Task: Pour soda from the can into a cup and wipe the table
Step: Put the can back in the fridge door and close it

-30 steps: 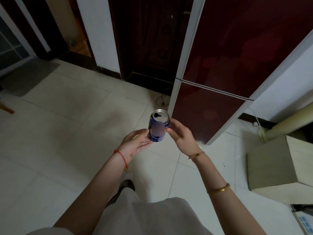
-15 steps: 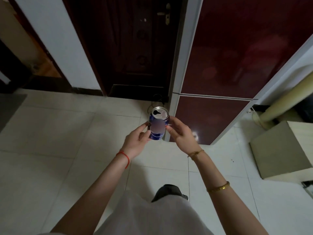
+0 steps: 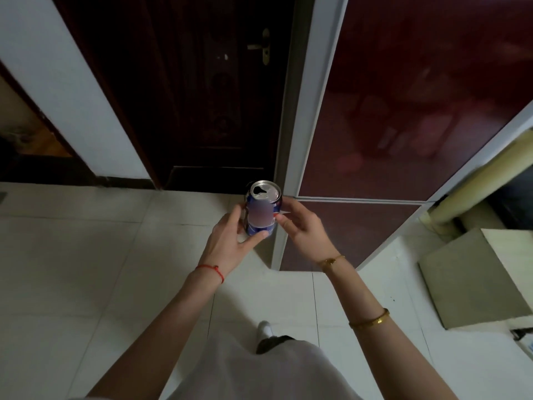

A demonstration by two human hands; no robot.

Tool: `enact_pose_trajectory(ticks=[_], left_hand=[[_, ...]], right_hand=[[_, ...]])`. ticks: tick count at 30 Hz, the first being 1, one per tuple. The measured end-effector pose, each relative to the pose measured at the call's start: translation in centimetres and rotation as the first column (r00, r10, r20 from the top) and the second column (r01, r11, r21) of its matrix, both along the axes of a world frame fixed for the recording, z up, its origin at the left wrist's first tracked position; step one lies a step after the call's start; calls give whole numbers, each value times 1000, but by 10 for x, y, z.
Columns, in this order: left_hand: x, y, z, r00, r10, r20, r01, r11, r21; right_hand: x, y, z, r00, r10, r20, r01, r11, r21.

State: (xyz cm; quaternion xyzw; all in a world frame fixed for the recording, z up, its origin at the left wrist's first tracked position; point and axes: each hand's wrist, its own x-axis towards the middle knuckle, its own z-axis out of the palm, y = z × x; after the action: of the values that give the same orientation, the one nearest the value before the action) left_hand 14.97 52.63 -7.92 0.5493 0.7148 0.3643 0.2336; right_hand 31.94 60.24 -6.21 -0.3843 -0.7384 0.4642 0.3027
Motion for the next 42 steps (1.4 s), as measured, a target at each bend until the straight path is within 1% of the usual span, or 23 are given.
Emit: enact_pose_trajectory(ticks=[2,5,9,12,13,14,16,17,19,21,25,27,30,33,35,40,42], left_hand=[[-5,18,-1,1000,12,4,-12,999,48],[-9,39,2,998,16,60,-24,991,130],[-14,63,8,993,63,97,-80,980,185],[-21,78,10,987,89,130,-117,966,228],[-24,83,11,985,94,146,-127,964,233],[-27,87,11,983,96,159,-132,964,232],[-34,94,11,981,92,171,-130,965,228],[-38,97,12,980,84,183,-126,965,231],[-46,103,12,974,61,216,-115,963,244],[-53,108,13,972,45,229,-103,964,247],[-67,117,18,976,-5,219,-51,967,249],[-72,121,22,981,-31,192,-18,969,247],[-79,124,27,983,-67,169,24,969,245],[-84,126,30,980,-97,172,52,967,248],[-87,127,31,977,-114,180,68,967,244],[-91,124,31,969,-162,186,122,970,211],[-93,123,30,967,-182,180,145,969,201]], right_hand=[[-5,20,4,1000,15,3,-15,1000,26],[-12,48,11,998,60,15,-61,996,61],[-20,81,21,992,110,62,-117,984,136],[-25,104,32,989,66,130,-94,971,220],[-26,114,36,986,37,163,-85,951,299],[-27,124,39,979,2,205,-87,909,408],[-30,145,46,953,-96,288,-109,777,620],[-33,154,49,932,-169,320,-111,709,696],[-40,168,59,883,-309,354,-108,599,794],[-49,176,69,836,-400,377,-138,512,848],[-61,191,80,706,-518,483,-294,405,866],[-64,198,80,659,-572,489,-331,363,871],[-67,203,79,615,-632,472,-359,309,881],[-71,204,81,450,-707,545,-442,354,824],[-77,203,83,374,-727,575,-468,387,794],[-89,199,85,292,-780,554,-479,382,790],[-92,199,84,307,-791,530,-462,363,809]])
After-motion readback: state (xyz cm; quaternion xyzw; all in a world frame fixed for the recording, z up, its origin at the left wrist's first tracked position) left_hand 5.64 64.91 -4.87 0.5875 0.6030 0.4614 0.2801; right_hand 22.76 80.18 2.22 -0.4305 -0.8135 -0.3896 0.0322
